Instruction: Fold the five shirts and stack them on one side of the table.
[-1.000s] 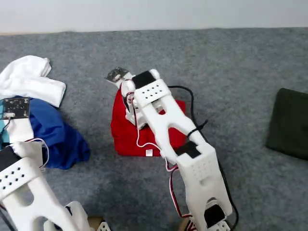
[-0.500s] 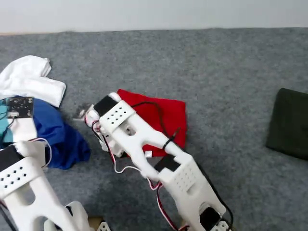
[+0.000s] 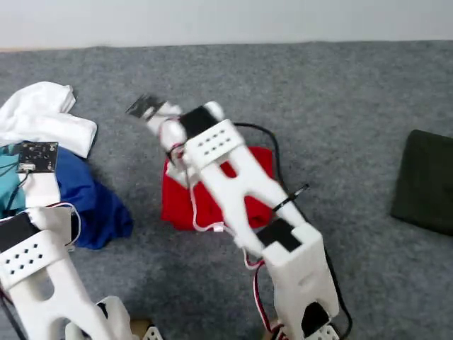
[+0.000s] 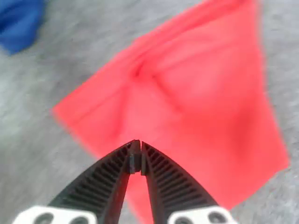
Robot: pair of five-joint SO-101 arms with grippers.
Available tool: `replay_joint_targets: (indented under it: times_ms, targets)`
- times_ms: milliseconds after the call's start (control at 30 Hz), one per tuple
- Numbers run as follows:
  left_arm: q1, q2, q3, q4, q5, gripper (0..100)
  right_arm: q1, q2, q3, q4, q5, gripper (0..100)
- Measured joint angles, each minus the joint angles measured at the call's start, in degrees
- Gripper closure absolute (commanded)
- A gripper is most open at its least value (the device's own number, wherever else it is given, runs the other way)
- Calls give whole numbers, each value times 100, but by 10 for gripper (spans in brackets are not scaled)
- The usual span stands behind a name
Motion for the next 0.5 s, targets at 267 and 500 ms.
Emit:
replay_joint_targets:
  times_ms: [267, 500]
  targets:
    - [-9, 0, 0, -18, 0, 996, 378, 1090, 0, -782, 0, 987]
    - [-9, 0, 0, -18, 0, 996, -316, 1336, 0, -457, 18, 988]
